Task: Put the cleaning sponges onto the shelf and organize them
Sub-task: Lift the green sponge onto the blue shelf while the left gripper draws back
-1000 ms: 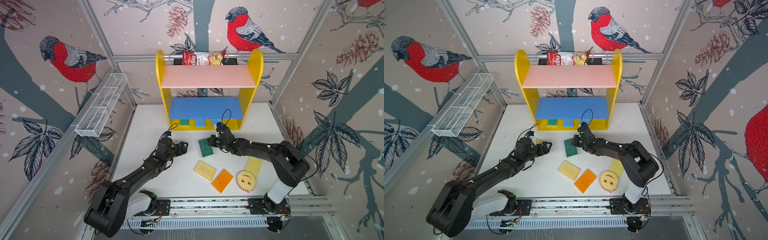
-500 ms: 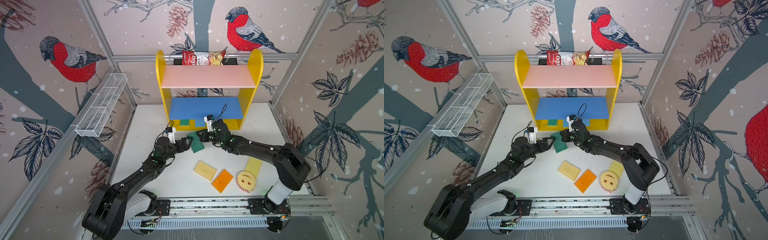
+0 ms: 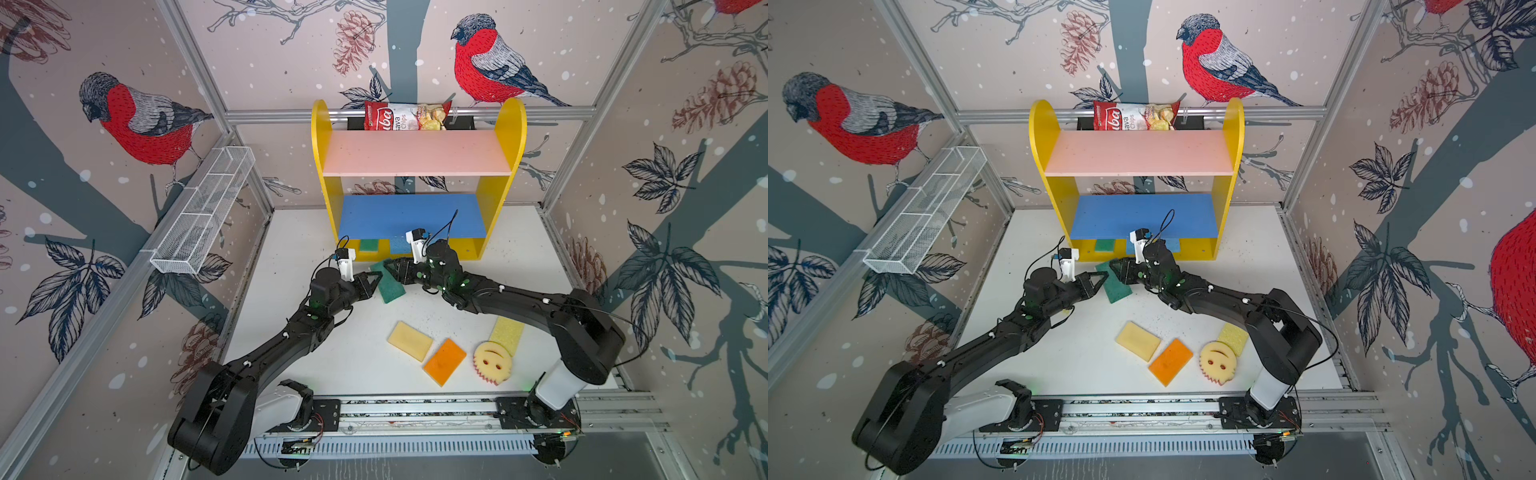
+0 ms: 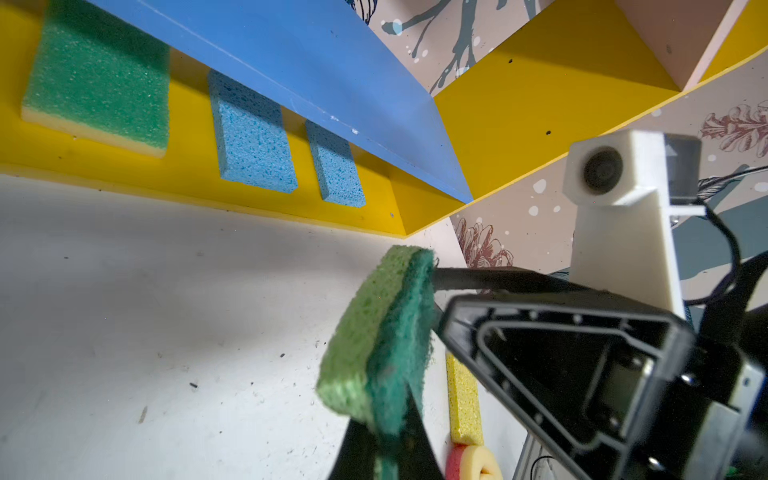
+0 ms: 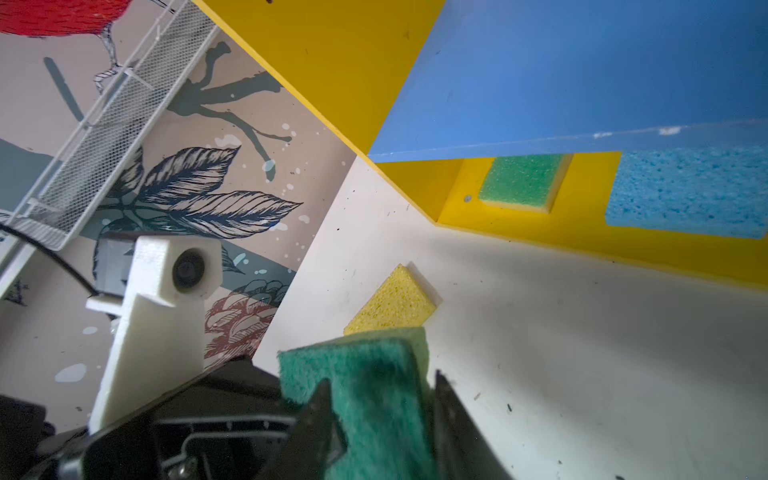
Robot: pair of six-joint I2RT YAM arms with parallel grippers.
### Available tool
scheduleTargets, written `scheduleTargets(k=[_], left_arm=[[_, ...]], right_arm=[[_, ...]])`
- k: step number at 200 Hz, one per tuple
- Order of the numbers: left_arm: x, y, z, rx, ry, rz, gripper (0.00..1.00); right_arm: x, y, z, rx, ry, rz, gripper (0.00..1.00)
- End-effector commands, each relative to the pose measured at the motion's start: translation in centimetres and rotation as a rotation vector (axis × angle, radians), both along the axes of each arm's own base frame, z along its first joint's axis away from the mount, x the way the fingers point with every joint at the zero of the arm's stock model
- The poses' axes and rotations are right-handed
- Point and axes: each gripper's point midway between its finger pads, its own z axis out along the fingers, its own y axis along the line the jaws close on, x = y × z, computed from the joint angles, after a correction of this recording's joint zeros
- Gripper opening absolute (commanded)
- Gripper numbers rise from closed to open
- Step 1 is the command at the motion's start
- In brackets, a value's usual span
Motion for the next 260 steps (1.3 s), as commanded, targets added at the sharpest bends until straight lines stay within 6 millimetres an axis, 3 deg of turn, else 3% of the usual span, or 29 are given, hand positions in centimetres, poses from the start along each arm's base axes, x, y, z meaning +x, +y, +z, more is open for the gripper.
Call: scheduleTargets(k=[1,34,82,142,183,216,224,240,260], left_arm=[[0.3,0.3,1.8,-0.014,-0.072,0.016,0.06],[0.4,1.3,3.2,-0.044,-0.087,0.029,0.05],[0.2,2.1,3.8,-0.078,-0.074,0.018,0.05],[-0.6,1.7,4.6,-0.118,-0.074,-0.019,0.06],[-0.7,1.7,4.3,-0.108,-0.062,-0.026,0.05],[-0.3,2.1,3.9,-0.097,-0.053,-0.018,0.06],[-0.3,2.1,4.0,-0.099,-0.053,-0.017,0.12],[-0.2,2.5,4.1,-0.078,-0.062,-0.002,0.48],[0.0,3.7,4.2,-0.021,-0.064,0.061,0.72]], right_arm=[[0.3,-1.3,1.6,0.079,-0.010,-0.003,0.56],[-1.0,-2.9,1.4,0.153,0.016,0.084,0.63],[-4.4,-2.1,1.0,0.133,0.007,0.201,0.69],[-4.6,-0.6,-0.3,0.177,0.070,0.239,0.68],[-4.7,-0.1,0.8,0.224,0.062,0.270,0.49],[-5.0,0.0,1.3,0.239,0.062,0.282,0.09],[-5.0,0.0,1.4,0.239,0.062,0.279,0.03],[-4.8,-0.1,1.5,0.237,0.057,0.263,0.00],[-4.0,-0.2,1.6,0.212,0.039,0.221,0.00]])
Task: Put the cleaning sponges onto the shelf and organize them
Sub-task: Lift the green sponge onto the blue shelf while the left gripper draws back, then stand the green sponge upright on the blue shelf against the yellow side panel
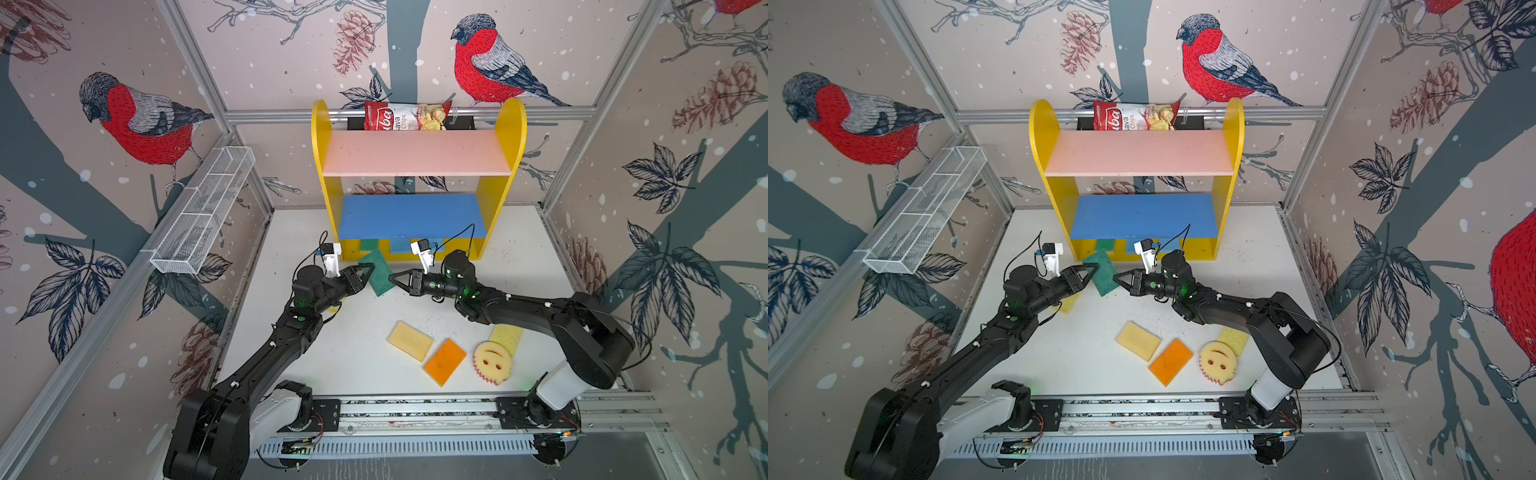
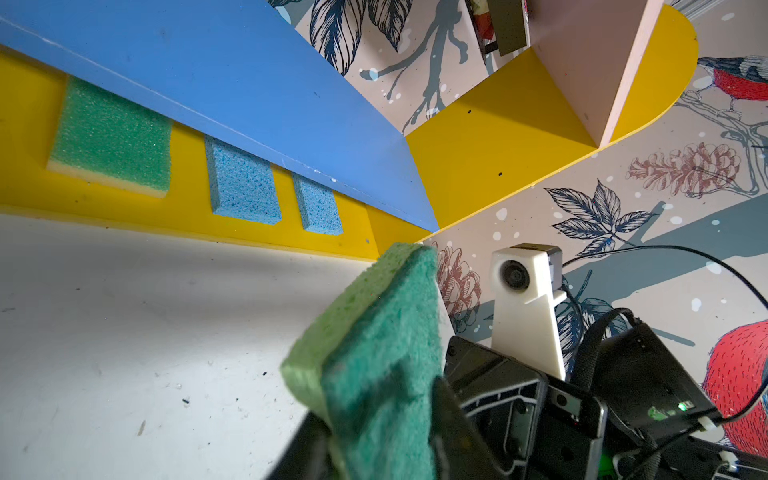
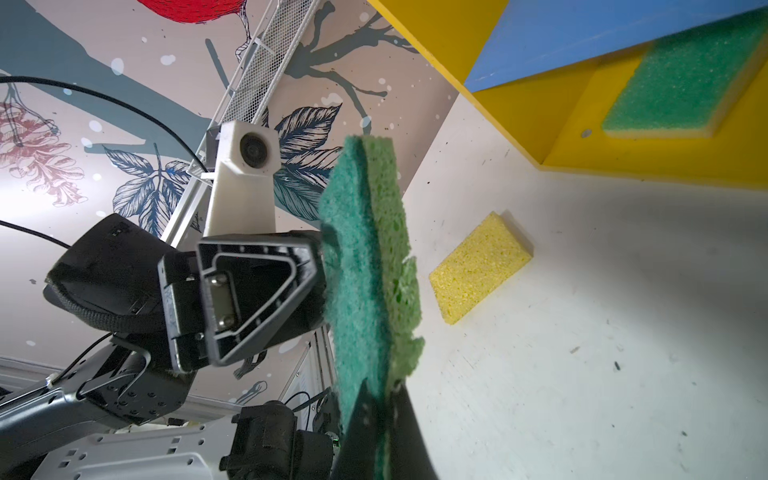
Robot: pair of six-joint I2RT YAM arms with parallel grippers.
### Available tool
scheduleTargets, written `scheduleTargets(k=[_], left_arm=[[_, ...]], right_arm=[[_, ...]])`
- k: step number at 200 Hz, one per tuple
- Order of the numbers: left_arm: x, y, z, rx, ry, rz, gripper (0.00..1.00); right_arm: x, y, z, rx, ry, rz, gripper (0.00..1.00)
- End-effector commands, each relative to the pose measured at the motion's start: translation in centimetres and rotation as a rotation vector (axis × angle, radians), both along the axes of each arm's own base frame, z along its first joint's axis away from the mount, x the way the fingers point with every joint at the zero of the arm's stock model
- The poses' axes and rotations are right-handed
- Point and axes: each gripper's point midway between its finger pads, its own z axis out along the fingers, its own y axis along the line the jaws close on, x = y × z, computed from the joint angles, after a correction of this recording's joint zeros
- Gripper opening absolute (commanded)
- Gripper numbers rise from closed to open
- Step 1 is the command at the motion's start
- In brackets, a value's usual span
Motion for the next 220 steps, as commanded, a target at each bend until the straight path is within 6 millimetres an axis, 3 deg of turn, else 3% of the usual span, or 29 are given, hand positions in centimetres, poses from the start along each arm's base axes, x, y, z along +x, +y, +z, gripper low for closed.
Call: scheduleTargets(k=[1,16,19,23,54,112,220], left_arm=[[0.4,1.2,0.5,0.062,-0.029,0.061,0.73],[0.3,2.2,0.9,0.101,-0.032,0.115,0.86],[0.3,2.5,0.9,0.112,-0.031,0.129,0.96],[0.3,2.9,0.9,0.127,-0.029,0.148,0.98],[-0.6,5.9,1.1,0.220,-0.042,0.291,0.98],[-2.8,8.6,0.8,0.284,-0.054,0.396,0.98],[-5.5,10.4,0.2,0.306,-0.017,0.445,0.98]], right_arm=[[0.7,0.1,1.4,0.009,-0.043,-0.032,0.00],[2.1,-0.1,1.4,-0.042,-0.062,-0.103,0.00],[2.4,-0.2,1.5,-0.051,-0.067,-0.120,0.00],[2.9,-0.2,1.6,-0.062,-0.073,-0.143,0.00],[7.1,-0.3,2.3,-0.175,-0.113,-0.325,0.00],[13.2,1.9,2.4,-0.215,-0.039,-0.495,0.00],[18.7,6.8,1.1,-0.074,0.101,-0.592,0.05]])
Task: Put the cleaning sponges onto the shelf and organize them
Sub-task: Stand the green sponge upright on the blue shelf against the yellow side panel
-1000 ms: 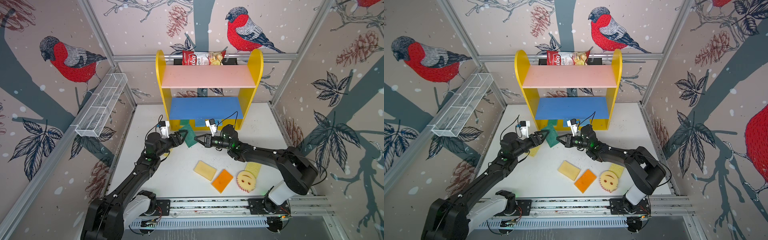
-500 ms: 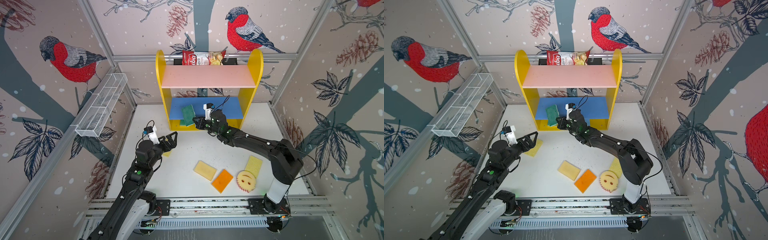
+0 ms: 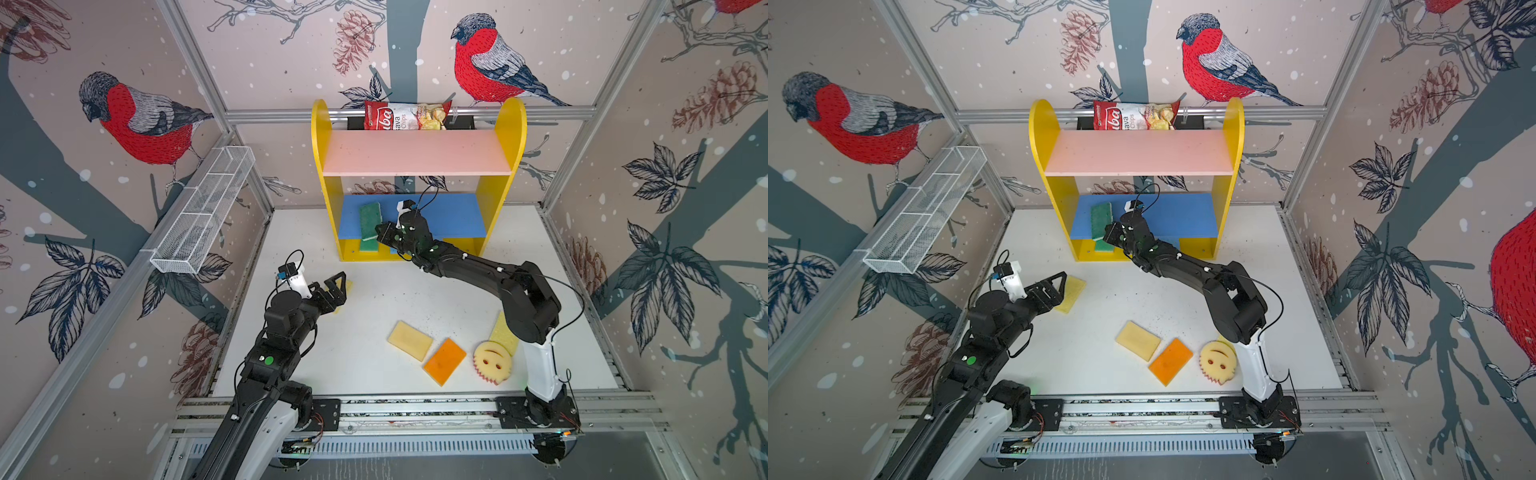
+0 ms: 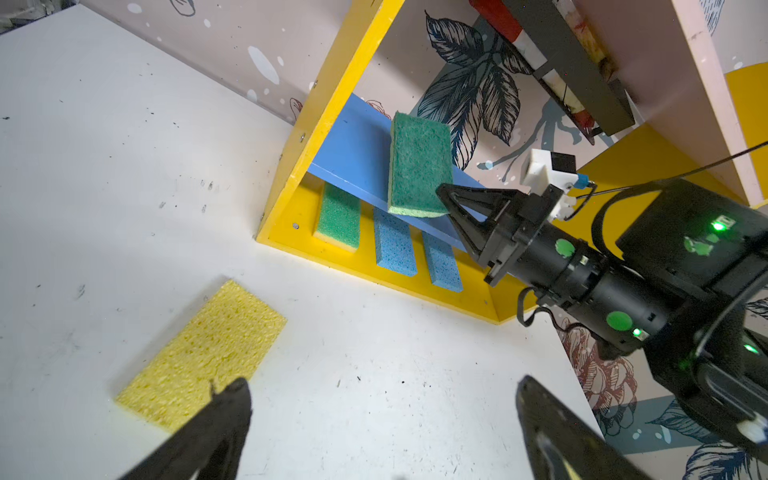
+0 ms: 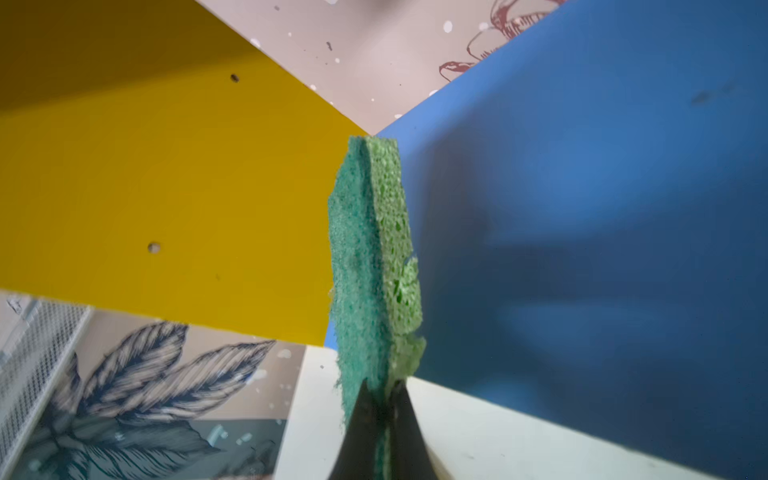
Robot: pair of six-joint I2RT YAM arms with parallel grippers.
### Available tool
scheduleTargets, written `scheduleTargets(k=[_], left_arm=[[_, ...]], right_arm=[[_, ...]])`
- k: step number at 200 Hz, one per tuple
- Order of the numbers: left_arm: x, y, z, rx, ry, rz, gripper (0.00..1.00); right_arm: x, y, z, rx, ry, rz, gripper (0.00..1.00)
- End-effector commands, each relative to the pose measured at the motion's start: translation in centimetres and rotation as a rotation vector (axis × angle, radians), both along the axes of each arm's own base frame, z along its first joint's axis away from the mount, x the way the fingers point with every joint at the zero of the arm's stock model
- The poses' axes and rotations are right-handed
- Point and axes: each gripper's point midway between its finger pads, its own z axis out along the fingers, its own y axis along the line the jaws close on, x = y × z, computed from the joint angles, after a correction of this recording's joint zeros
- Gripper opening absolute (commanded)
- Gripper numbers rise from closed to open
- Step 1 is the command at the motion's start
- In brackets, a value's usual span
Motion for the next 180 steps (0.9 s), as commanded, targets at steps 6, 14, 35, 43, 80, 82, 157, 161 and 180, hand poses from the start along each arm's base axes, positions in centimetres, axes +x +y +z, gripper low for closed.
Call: scheduleTargets(k=[6,14,35,43,80,82,157,161,180], left_arm=[[-0.8,0.9,-0.9,0.020,0.031,0.034,0.98],[-1.0,1.0,-0.9,0.019,0.031,0.042,0.98],[-1.5,1.4,-0.9,0.015,0.033,0.058,0.98],[-1.7,1.6,-1.0,0.015,0.036,0.063,0.98],[-2.0,1.9,-1.2,0.014,0.044,0.075,0.98],[-2.0,1.9,-1.3,0.013,0.045,0.077,0.98],[-1.4,1.5,-1.8,0.027,0.056,0.060,0.98],[-1.4,1.5,-1.8,0.027,0.057,0.059,0.98],[-1.5,1.5,-1.9,0.023,0.056,0.059,0.98]], right_arm=[[1.2,1.0,0.6,0.073,0.007,-0.051,0.05],[1.4,1.4,0.3,0.077,0.017,-0.052,0.05],[2.0,2.0,-0.3,0.084,0.037,-0.064,0.06],[2.2,2.1,-0.5,0.088,0.043,-0.075,0.06],[2.8,2.0,-1.2,0.098,0.059,-0.113,0.07],[2.8,2.0,-1.2,0.098,0.060,-0.116,0.07],[3.2,1.6,-2.5,0.077,0.081,-0.149,0.25],[3.2,1.5,-2.5,0.077,0.082,-0.150,0.26],[3.4,1.4,-2.8,0.076,0.086,-0.157,0.27]])
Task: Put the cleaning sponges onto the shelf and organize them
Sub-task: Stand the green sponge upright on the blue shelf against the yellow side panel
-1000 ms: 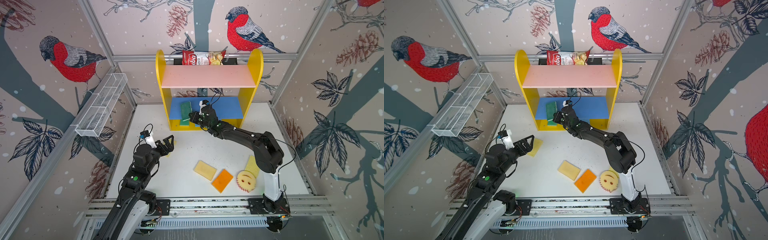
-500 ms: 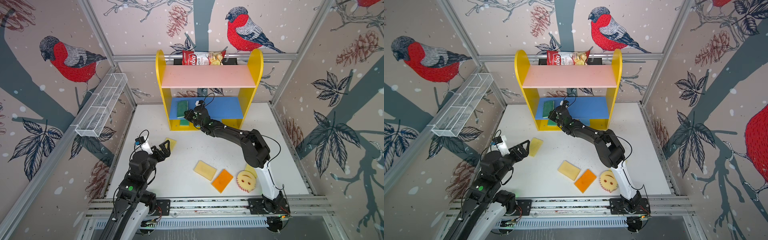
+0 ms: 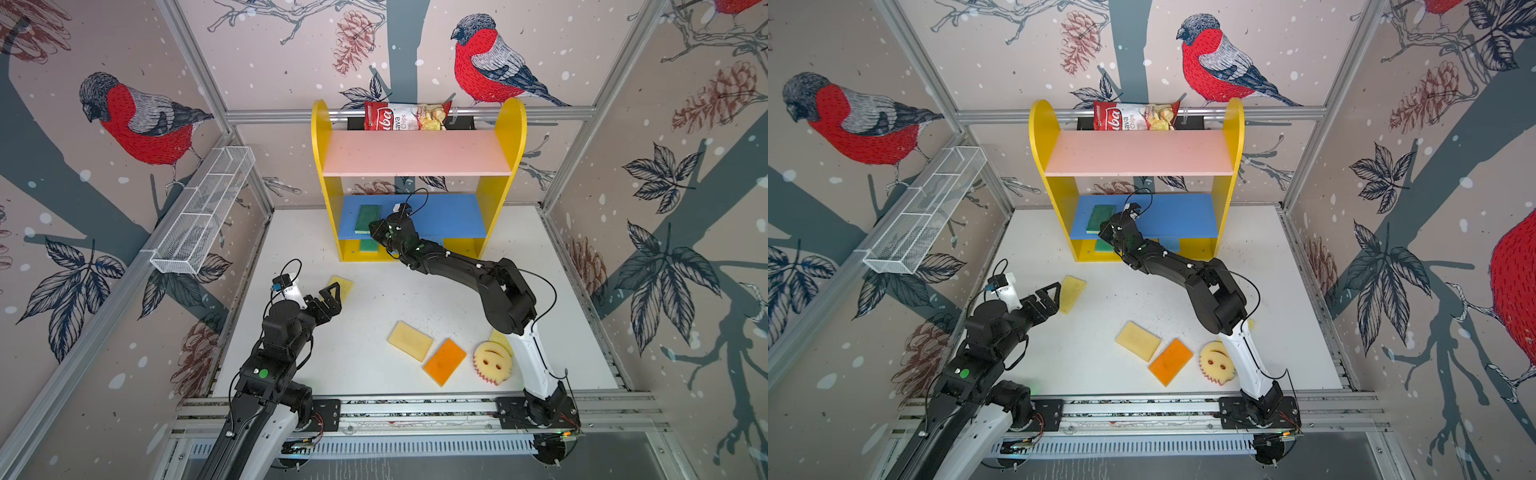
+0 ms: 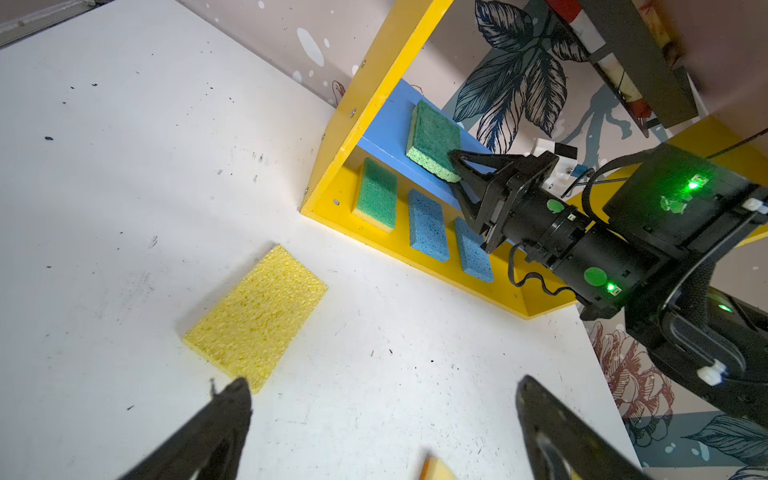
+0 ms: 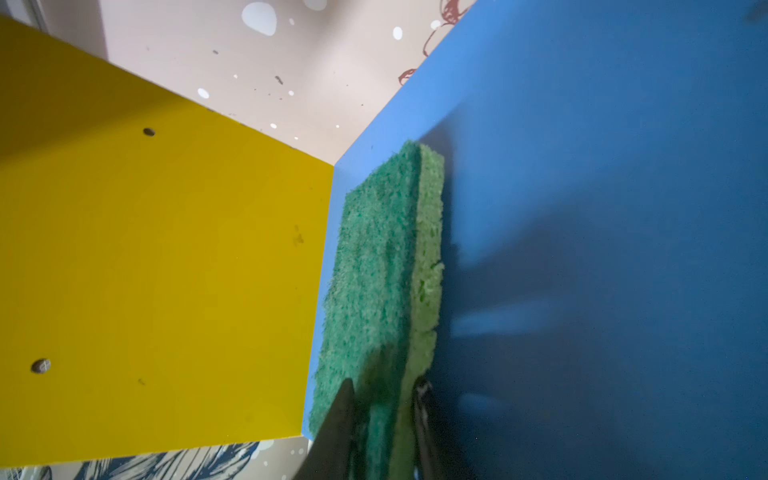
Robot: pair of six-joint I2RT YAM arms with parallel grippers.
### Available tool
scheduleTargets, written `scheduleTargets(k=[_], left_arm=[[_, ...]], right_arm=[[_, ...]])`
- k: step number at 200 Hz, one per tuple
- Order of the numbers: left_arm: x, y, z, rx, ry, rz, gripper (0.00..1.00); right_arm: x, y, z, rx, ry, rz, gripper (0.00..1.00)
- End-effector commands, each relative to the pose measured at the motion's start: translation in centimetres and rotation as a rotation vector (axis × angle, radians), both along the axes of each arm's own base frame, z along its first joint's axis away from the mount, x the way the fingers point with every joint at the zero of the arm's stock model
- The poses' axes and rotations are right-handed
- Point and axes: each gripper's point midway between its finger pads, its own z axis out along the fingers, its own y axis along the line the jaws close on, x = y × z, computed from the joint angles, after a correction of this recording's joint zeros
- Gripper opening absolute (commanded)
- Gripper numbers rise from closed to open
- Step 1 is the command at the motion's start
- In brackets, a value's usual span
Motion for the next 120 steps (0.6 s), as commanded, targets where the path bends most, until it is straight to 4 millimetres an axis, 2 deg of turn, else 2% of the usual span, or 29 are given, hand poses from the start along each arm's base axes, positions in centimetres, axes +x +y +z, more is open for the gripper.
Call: scheduleTargets(k=[1,17,49,79,120], left_arm=[[0.08,-0.15,0.32,0.003,-0.020,-0.012,0.98],[0.02,0.03,0.33,0.010,-0.022,-0.005,0.98],[-0.06,0.04,0.27,0.006,-0.018,-0.003,0.98],[0.01,0.09,0.19,0.007,-0.018,0.001,0.98],[0.12,-0.08,0.10,-0.002,-0.018,-0.005,0.98]], right_arm=[[0.42,-0.31,-0.16,-0.002,-0.004,-0.021,0.28],[0.53,-0.31,-0.32,-0.003,-0.003,-0.020,0.29],[0.78,-0.65,-0.51,-0.010,0.000,-0.026,0.38],[0.86,-0.74,-0.68,-0.029,0.001,-0.017,0.54],[0.37,-0.86,-0.02,-0.056,-0.018,-0.011,0.68]])
